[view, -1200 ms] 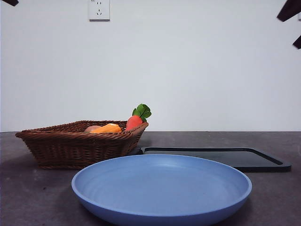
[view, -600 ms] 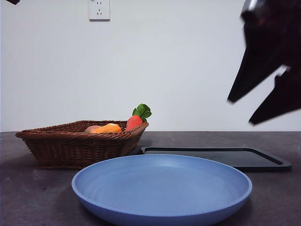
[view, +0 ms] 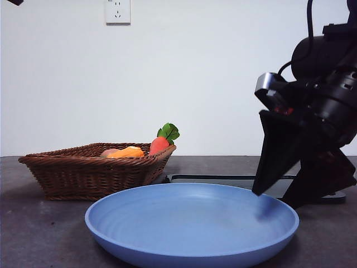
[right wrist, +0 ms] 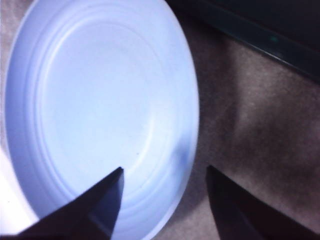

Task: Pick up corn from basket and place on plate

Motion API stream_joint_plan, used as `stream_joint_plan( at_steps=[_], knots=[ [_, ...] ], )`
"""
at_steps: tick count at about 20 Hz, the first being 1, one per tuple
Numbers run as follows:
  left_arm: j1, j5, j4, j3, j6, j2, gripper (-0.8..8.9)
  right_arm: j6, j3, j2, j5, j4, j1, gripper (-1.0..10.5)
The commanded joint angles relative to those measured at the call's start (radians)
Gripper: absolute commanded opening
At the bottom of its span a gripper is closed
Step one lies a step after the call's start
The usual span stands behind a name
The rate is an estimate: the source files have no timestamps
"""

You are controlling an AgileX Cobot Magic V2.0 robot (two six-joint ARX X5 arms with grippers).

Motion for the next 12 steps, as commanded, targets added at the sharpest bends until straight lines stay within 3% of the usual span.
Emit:
stream_joint_plan(
  at_steps=[1, 4, 7, 12],
  knots=[
    [-0.003, 0.002, 0.01, 0.018, 0.005, 0.006, 4.51, 0.007, 0.018, 0.035, 0.0, 0.013, 0.011, 1.8],
    [-0.003, 0.002, 0.011, 0.018, 0.005, 0.006, 4.51, 0.013, 0.018, 0.045, 0.006, 0.027, 0.016, 0.9],
    [-0.003, 0.002, 0.017, 0.018, 0.005, 0.007, 4.51, 0.039, 0.018, 0.049, 0.101, 0.03, 0.016, 0.0],
    [-0.006, 0.001, 0.058, 0.019, 0.004, 0.038, 4.38, 0.084, 0.018, 0.04, 0.107, 0.02, 0.016, 0.0]
  ],
)
